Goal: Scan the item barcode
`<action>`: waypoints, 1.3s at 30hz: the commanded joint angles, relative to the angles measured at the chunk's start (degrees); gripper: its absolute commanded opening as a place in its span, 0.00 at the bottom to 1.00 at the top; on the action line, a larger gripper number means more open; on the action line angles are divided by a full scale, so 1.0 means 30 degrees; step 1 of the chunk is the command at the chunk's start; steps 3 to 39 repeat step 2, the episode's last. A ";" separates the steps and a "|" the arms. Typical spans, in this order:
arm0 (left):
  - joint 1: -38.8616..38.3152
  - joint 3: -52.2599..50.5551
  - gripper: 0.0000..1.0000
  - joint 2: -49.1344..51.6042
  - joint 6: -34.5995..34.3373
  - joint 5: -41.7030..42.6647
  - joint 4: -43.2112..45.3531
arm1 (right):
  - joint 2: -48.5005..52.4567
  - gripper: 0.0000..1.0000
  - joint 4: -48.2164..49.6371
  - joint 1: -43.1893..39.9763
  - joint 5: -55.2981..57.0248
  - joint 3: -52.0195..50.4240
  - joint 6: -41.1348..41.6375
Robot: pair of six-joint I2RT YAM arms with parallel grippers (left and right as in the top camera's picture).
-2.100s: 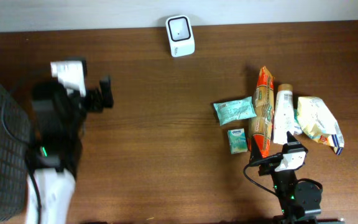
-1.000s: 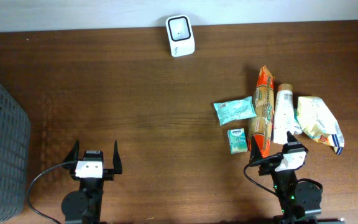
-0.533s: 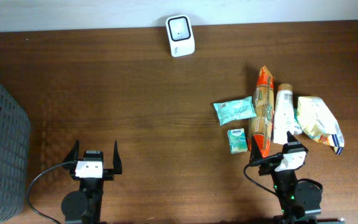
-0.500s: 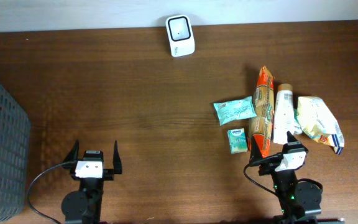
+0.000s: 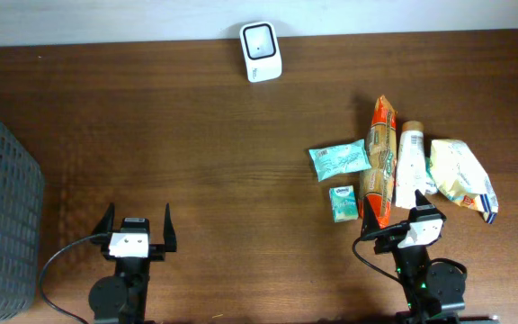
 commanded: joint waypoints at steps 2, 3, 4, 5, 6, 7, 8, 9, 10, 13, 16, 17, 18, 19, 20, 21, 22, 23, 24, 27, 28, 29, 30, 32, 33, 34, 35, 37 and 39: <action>-0.0007 -0.0044 0.99 -0.0131 0.0379 -0.0058 -0.0168 | -0.0109 0.99 -0.0066 -0.0124 -0.0168 -0.0102 0.0015; -0.0007 -0.0044 0.99 -0.0131 0.0379 -0.0058 -0.0168 | -0.0109 0.99 -0.0066 -0.0124 -0.0168 -0.0102 0.0015; -0.0007 -0.0044 0.99 -0.0131 0.0379 -0.0058 -0.0168 | -0.0109 0.99 -0.0066 -0.0124 -0.0168 -0.0102 0.0015; -0.0007 -0.0044 0.99 -0.0131 0.0379 -0.0058 -0.0168 | -0.0109 0.99 -0.0066 -0.0124 -0.0168 -0.0102 0.0015; -0.0007 -0.0044 0.99 -0.0131 0.0379 -0.0058 -0.0168 | -0.0109 0.99 -0.0066 -0.0124 -0.0168 -0.0102 0.0015; -0.0007 -0.0044 0.99 -0.0131 0.0379 -0.0058 -0.0168 | -0.0109 0.99 -0.0066 -0.0124 -0.0168 -0.0102 0.0015; -0.0007 -0.0044 0.99 -0.0131 0.0379 -0.0058 -0.0168 | -0.0109 0.99 -0.0066 -0.0124 -0.0168 -0.0102 0.0015; -0.0007 -0.0044 0.99 -0.0131 0.0379 -0.0058 -0.0168 | -0.0109 0.99 -0.0066 -0.0124 -0.0168 -0.0102 0.0015; -0.0007 -0.0044 0.99 -0.0131 0.0379 -0.0058 -0.0168 | -0.0109 0.99 -0.0066 -0.0124 -0.0168 -0.0102 0.0015; -0.0007 -0.0044 0.99 -0.0131 0.0379 -0.0058 -0.0168 | -0.0109 0.99 -0.0066 -0.0124 -0.0168 -0.0102 0.0015; -0.0007 -0.0044 0.99 -0.0131 0.0379 -0.0058 -0.0168 | -0.0109 0.99 -0.0066 -0.0124 -0.0168 -0.0102 0.0015; -0.0007 -0.0044 0.99 -0.0131 0.0379 -0.0058 -0.0168 | -0.0109 0.99 -0.0066 -0.0124 -0.0168 -0.0102 0.0015; -0.0007 -0.0044 0.99 -0.0131 0.0379 -0.0058 -0.0168 | -0.0109 0.99 -0.0066 -0.0124 -0.0168 -0.0102 0.0015; -0.0007 -0.0044 0.99 -0.0131 0.0379 -0.0058 -0.0168 | -0.0109 0.99 -0.0066 -0.0124 -0.0168 -0.0102 0.0015; -0.0007 -0.0044 0.99 -0.0131 0.0379 -0.0058 -0.0168 | -0.0109 0.99 -0.0066 -0.0124 -0.0168 -0.0102 0.0015; -0.0007 -0.0044 0.99 -0.0131 0.0379 -0.0058 -0.0168 | -0.0109 0.99 -0.0066 -0.0124 -0.0168 -0.0102 0.0015; -0.0007 -0.0044 0.99 -0.0131 0.0379 -0.0058 -0.0168 | -0.0109 0.99 -0.0066 -0.0124 -0.0168 -0.0102 0.0015; -0.0007 -0.0044 0.99 -0.0131 0.0379 -0.0058 -0.0168 | -0.0109 0.99 -0.0066 -0.0124 -0.0168 -0.0102 0.0015; -0.0007 -0.0044 0.99 -0.0131 0.0379 -0.0058 -0.0168 | -0.0109 0.99 -0.0066 -0.0124 -0.0168 -0.0102 0.0015; -0.0007 -0.0044 0.99 -0.0131 0.0379 -0.0058 -0.0168 | -0.0109 0.99 -0.0066 -0.0124 -0.0168 -0.0102 0.0015; -0.0007 -0.0044 0.99 -0.0131 0.0379 -0.0058 -0.0168 | -0.0109 0.99 -0.0066 -0.0124 -0.0168 -0.0102 0.0015; -0.0007 -0.0044 0.99 -0.0131 0.0379 -0.0058 -0.0168 | -0.0109 0.99 -0.0066 -0.0124 -0.0168 -0.0102 0.0015; -0.0007 -0.0044 0.99 -0.0131 0.0379 -0.0058 -0.0168 | -0.0109 0.99 -0.0066 -0.0124 -0.0168 -0.0102 0.0015; -0.0007 -0.0044 0.99 -0.0131 0.0379 -0.0058 -0.0168 | -0.0109 0.99 -0.0066 -0.0124 -0.0168 -0.0102 0.0015; -0.0007 -0.0044 0.99 -0.0131 0.0379 -0.0058 -0.0168 | -0.0109 0.99 -0.0066 -0.0124 -0.0168 -0.0102 0.0015; -0.0007 -0.0044 0.99 -0.0131 0.0379 -0.0058 -0.0168 | -0.0109 0.99 -0.0066 -0.0124 -0.0168 -0.0102 0.0015; -0.0007 -0.0044 0.99 -0.0131 0.0379 -0.0058 -0.0168 | -0.0109 0.99 -0.0066 -0.0124 -0.0168 -0.0102 0.0015; -0.0007 -0.0044 0.99 -0.0131 0.0379 -0.0058 -0.0168 | -0.0109 0.99 -0.0066 -0.0124 -0.0168 -0.0102 0.0015; -0.0007 -0.0044 0.99 -0.0131 0.0379 -0.0058 -0.0168 | -0.0109 0.99 -0.0066 -0.0124 -0.0168 -0.0102 0.0015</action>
